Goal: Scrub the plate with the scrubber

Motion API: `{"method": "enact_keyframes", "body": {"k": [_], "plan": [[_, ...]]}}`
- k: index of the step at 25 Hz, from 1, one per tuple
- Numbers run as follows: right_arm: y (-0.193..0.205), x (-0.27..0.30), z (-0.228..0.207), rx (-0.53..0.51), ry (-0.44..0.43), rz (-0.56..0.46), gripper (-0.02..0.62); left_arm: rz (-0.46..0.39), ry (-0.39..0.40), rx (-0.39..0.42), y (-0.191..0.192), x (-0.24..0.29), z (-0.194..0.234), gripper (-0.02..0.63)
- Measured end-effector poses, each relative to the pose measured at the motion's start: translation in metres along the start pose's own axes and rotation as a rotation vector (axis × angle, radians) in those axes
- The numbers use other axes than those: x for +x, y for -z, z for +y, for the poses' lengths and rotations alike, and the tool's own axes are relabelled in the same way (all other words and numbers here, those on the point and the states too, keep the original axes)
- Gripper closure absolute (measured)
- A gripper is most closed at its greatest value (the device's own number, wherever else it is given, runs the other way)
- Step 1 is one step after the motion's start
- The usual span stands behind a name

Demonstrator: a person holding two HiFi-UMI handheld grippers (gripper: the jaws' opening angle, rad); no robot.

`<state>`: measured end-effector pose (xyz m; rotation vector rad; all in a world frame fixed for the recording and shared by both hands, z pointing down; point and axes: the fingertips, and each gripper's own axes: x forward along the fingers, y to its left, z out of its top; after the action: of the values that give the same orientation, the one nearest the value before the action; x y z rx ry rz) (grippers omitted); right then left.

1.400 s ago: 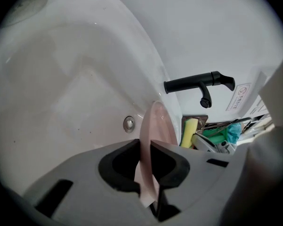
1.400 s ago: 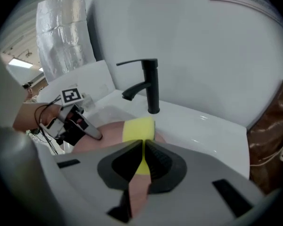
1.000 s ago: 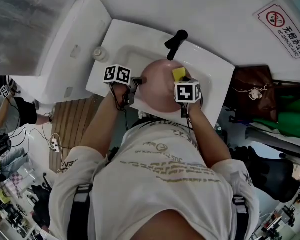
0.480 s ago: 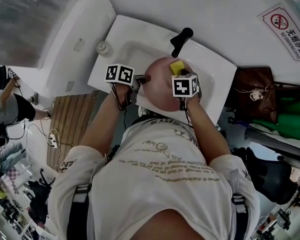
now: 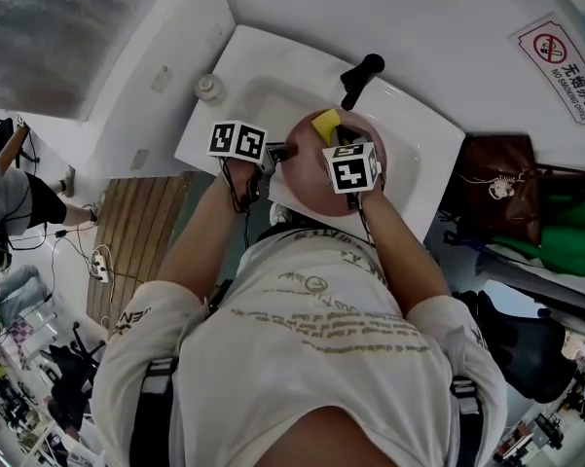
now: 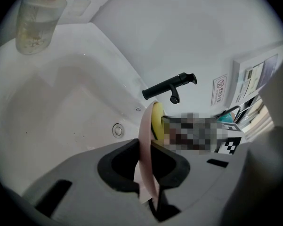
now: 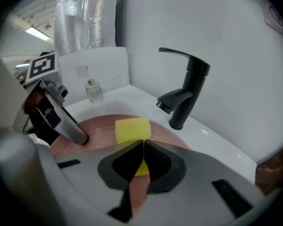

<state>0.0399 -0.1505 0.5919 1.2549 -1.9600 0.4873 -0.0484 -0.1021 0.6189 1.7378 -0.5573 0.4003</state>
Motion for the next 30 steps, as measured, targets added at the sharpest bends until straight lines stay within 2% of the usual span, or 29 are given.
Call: {"method": "enact_keyframes", "body": {"k": [5, 11, 16, 22, 27, 30], "plan": [[-0.003, -0.001, 0.022, -0.071, -0.073, -0.009, 0.560, -0.012, 0.005, -0.002, 0.001, 0.000, 0.001, 0.560], [0.016, -0.002, 0.040, -0.151, -0.106, 0.075, 0.560, -0.029, 0.015, -0.040, 0.009, 0.003, 0.004, 0.558], [0.030, -0.003, 0.039, -0.116, -0.102, 0.157, 0.560, -0.064, 0.014, -0.088, 0.010, 0.005, 0.009, 0.555], [0.043, -0.011, 0.049, -0.145, -0.117, 0.219, 0.560, -0.135, 0.005, -0.115, -0.001, 0.004, 0.012, 0.554], [0.044, -0.018, 0.067, -0.109, -0.190, 0.227, 0.560, -0.152, 0.000, -0.136, -0.003, 0.007, 0.014, 0.554], [0.058, -0.021, 0.080, -0.033, -0.263, 0.272, 0.560, -0.152, 0.013, -0.150, -0.002, 0.008, 0.015, 0.554]]}}
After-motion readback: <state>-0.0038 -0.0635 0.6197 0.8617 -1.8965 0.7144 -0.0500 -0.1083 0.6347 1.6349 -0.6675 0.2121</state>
